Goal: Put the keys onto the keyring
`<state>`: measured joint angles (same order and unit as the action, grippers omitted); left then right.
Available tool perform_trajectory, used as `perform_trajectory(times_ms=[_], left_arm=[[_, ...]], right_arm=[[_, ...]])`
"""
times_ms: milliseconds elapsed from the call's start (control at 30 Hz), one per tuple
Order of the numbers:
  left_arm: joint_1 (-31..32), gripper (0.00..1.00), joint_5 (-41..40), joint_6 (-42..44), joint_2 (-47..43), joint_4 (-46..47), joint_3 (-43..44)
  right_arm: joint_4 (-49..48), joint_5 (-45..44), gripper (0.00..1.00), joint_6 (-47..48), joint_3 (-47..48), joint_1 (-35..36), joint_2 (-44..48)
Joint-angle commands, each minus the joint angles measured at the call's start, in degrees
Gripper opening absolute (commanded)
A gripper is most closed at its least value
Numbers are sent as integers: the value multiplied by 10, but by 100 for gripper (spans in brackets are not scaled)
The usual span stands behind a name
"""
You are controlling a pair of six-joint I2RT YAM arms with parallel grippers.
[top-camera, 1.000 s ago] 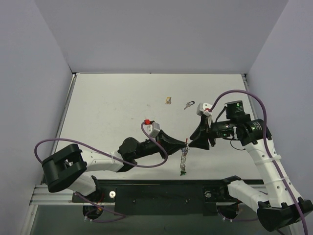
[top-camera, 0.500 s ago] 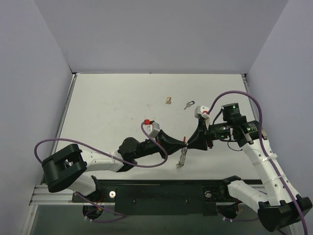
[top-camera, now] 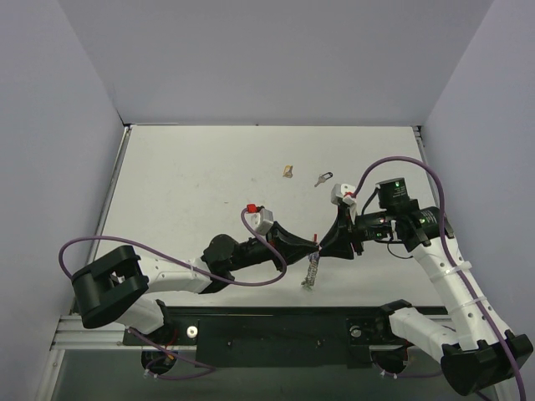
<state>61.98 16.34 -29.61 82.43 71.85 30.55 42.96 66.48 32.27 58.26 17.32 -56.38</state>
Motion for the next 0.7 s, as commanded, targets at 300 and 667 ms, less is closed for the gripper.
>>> perform_trajectory(times_ms=[300,667], left_arm=[[-2,0,-1,-12,-5,191,14],[-2,0,-1,-15,-7,195,13]], right_arm=[[-21,18,16,7,-5,14,-2],[-18,10,8,11,-3,17,-3]])
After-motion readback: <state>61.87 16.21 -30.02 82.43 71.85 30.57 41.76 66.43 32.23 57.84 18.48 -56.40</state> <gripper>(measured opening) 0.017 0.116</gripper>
